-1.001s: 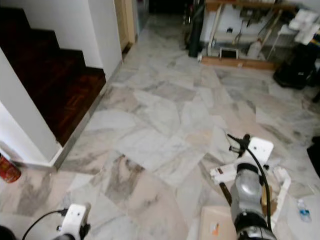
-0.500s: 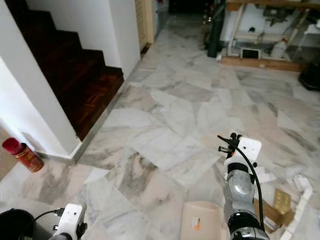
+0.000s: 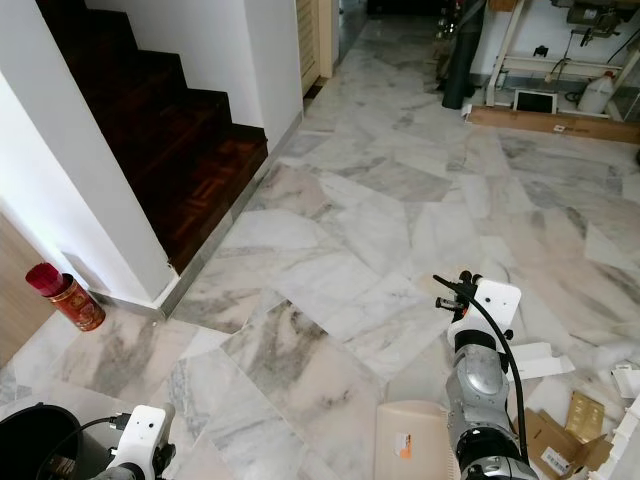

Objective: Sweep floor

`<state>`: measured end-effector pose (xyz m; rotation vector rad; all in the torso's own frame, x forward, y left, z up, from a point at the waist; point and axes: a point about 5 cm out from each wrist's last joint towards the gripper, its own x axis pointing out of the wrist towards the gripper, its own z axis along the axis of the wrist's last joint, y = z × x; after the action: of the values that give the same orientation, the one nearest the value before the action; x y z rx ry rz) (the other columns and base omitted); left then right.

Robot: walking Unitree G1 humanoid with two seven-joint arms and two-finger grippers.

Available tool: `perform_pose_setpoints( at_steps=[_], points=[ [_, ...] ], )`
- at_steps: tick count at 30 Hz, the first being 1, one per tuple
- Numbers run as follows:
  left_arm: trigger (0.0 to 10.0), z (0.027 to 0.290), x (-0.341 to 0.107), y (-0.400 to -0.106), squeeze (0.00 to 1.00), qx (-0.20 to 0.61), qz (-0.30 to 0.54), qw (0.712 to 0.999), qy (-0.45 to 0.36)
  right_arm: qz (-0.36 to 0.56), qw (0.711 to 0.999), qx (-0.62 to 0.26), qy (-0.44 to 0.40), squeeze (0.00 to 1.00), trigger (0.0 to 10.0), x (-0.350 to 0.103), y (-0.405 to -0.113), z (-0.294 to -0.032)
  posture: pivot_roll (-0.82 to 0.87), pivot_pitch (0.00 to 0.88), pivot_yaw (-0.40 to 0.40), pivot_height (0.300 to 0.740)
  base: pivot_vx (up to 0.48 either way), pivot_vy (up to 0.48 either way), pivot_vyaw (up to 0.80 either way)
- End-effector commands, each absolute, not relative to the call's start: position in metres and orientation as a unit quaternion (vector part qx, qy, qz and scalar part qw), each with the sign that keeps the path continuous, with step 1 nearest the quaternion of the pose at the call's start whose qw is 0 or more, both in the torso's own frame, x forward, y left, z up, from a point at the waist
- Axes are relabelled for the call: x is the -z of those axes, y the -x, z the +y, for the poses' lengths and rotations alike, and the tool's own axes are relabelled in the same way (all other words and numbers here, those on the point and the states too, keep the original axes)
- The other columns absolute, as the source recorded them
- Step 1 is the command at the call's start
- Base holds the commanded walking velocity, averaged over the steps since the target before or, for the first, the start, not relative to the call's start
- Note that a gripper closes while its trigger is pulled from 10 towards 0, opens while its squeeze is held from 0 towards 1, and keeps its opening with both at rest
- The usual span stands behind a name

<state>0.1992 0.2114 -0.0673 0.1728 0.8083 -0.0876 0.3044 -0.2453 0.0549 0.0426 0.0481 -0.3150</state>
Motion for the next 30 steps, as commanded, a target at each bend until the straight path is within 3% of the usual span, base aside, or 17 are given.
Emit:
perform_pose_setpoints(
  at_steps=[1, 13, 14, 15, 16, 17, 27, 28, 29, 30],
  points=[
    [10.0, 0.220, 0.063, -0.204, 0.00, 0.036, 0.388, 0.916, -0.094, 0.035, 0.987, 0.154, -0.022, 0.00, 10.0, -0.049, -0.302, -0.242, 0.03, 0.000, 0.023, 0.740, 0.000, 0.000, 0.00],
    [10.0, 0.224, 0.054, -0.216, 0.00, 0.034, 0.367, 0.924, -0.097, 0.041, 0.985, 0.163, -0.024, 0.00, 10.0, -0.044, -0.296, -0.245, 0.00, 0.000, 0.038, 0.740, 0.000, 0.000, 0.00],
    [10.0, 0.224, 0.053, -0.218, 0.00, 0.035, 0.365, 0.925, -0.098, 0.041, 0.985, 0.165, -0.024, 0.09, 10.0, -0.043, -0.295, -0.245, 0.00, 0.000, 0.038, 0.740, 0.000, 0.000, 0.00],
    [10.0, 0.224, 0.053, -0.218, 0.00, 0.036, 0.365, 0.925, -0.099, 0.044, 0.985, 0.167, -0.022, 0.58, 10.0, -0.042, -0.294, -0.246, -0.01, 0.006, 0.039, 0.740, 0.000, 0.000, 0.00],
    [10.0, 0.225, 0.053, -0.218, 0.00, 0.036, 0.365, 0.925, -0.099, 0.047, 0.984, 0.169, -0.020, 0.82, 10.0, -0.041, -0.293, -0.246, -0.01, 0.006, 0.039, 0.740, 0.000, 0.000, 0.00],
    [10.0, 0.225, 0.053, -0.218, 0.00, 0.036, 0.365, 0.925, -0.099, 0.049, 0.984, 0.172, -0.020, 1.00, 10.0, -0.040, -0.292, -0.247, -0.01, 0.010, 0.039, 0.740, 0.000, 0.000, 0.00],
    [10.0, 0.224, 0.054, -0.217, 0.00, 0.034, 0.367, 0.925, -0.098, 0.059, 0.977, 0.205, -0.010, 0.98, 10.0, -0.036, -0.285, -0.257, -0.02, 0.007, 0.036, 0.740, 0.000, 0.000, 0.00],
    [10.0, 0.224, 0.054, -0.217, 0.00, 0.034, 0.367, 0.925, -0.098, 0.059, 0.976, 0.207, -0.009, 0.71, 10.0, -0.036, -0.285, -0.258, -0.02, 0.007, 0.036, 0.740, 0.000, 0.000, 0.00],
    [10.0, 0.224, 0.054, -0.217, 0.00, 0.034, 0.367, 0.925, -0.098, 0.059, 0.976, 0.210, -0.006, 0.22, 10.0, -0.037, -0.285, -0.259, -0.02, 0.007, 0.036, 0.740, 0.000, 0.000, 0.00],
    [10.0, 0.223, 0.054, -0.217, 0.00, 0.034, 0.367, 0.925, -0.097, 0.059, 0.974, 0.220, 0.000, 0.00, 10.0, -0.039, -0.286, -0.262, -0.02, 0.007, 0.036, 0.740, 0.000, 0.000, 0.00]
  ],
)
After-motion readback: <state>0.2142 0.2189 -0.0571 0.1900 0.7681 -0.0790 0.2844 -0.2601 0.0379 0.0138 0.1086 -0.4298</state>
